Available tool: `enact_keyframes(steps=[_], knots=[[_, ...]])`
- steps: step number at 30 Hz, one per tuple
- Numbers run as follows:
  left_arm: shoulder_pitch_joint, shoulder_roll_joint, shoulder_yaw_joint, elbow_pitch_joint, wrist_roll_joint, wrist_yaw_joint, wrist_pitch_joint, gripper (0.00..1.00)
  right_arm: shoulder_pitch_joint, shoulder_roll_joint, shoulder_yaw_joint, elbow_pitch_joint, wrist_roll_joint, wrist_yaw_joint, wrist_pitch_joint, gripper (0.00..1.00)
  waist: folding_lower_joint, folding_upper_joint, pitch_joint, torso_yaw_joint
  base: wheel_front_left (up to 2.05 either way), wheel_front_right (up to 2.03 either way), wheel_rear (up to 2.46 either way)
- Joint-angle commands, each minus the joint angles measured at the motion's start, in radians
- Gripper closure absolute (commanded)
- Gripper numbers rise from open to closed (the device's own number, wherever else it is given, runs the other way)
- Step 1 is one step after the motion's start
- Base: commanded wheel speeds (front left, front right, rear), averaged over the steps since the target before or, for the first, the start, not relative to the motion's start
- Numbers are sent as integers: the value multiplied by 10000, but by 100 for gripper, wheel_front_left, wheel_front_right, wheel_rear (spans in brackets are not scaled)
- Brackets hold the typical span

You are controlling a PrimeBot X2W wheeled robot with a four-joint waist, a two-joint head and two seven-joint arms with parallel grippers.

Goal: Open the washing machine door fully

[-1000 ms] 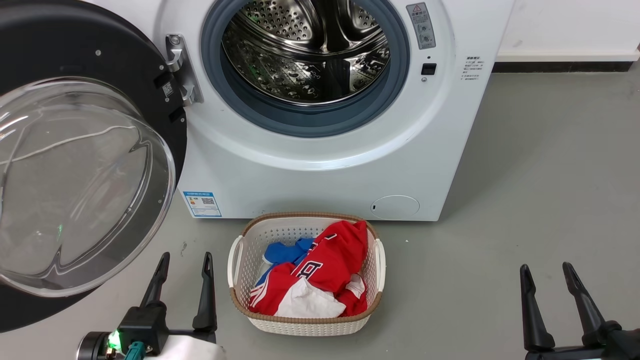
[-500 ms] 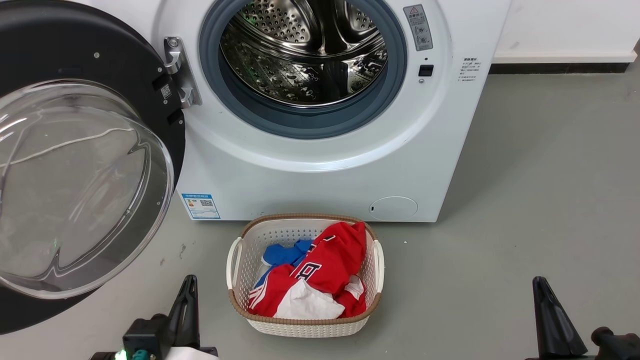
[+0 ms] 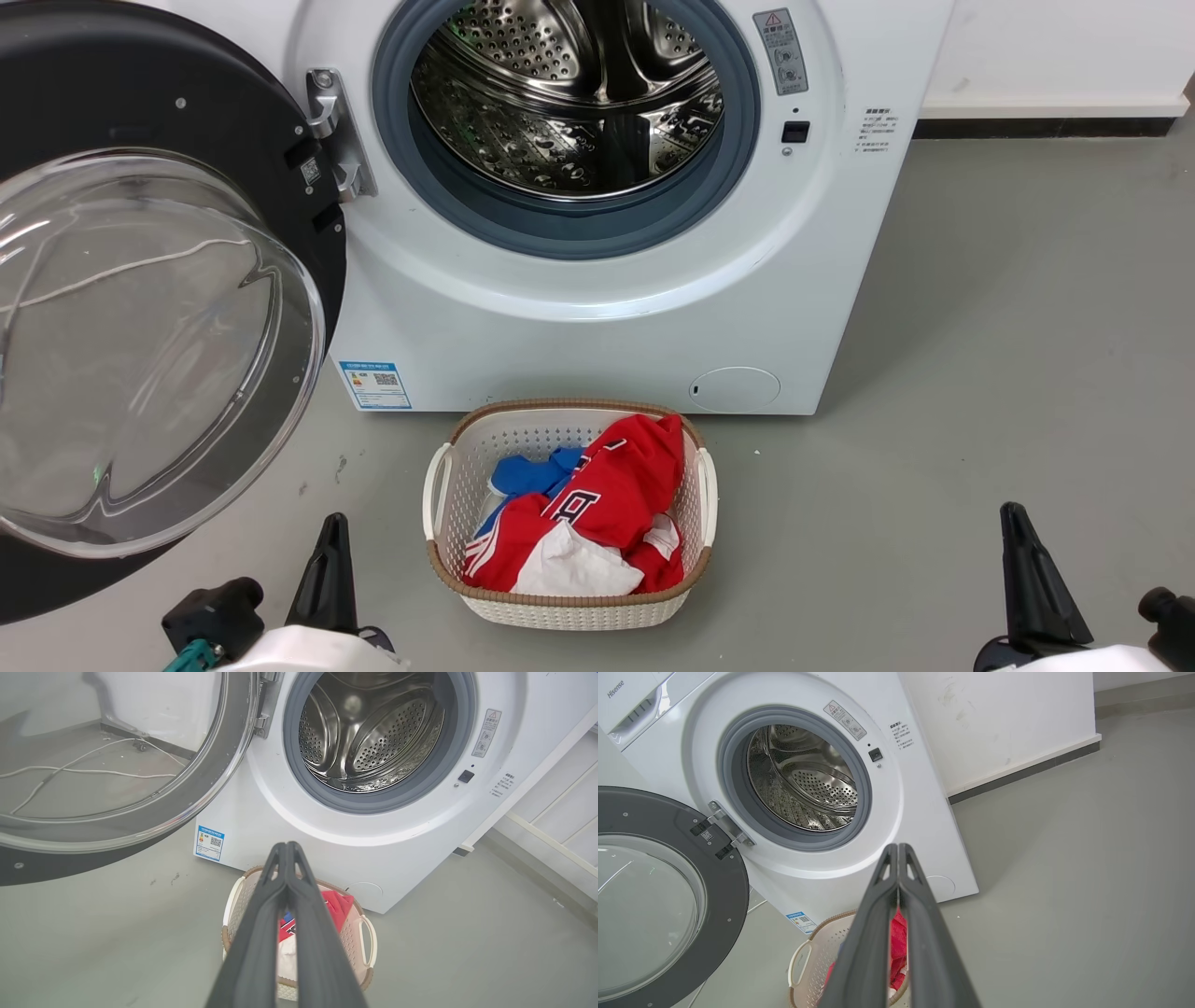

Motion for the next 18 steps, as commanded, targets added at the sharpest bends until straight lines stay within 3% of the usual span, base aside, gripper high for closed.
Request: enact_keyframes(steps=[1, 18], knots=[[-308, 16, 67, -100, -344, -73, 69, 100, -275, -97, 10, -60, 378, 0, 34, 100, 0, -1, 0, 1, 0, 0, 0], [-637, 17, 276, 100, -3100, -283, 718, 100, -828, -193, 29, 412, 3150, 0, 602, 100, 0, -1, -6, 4, 0, 0, 0]])
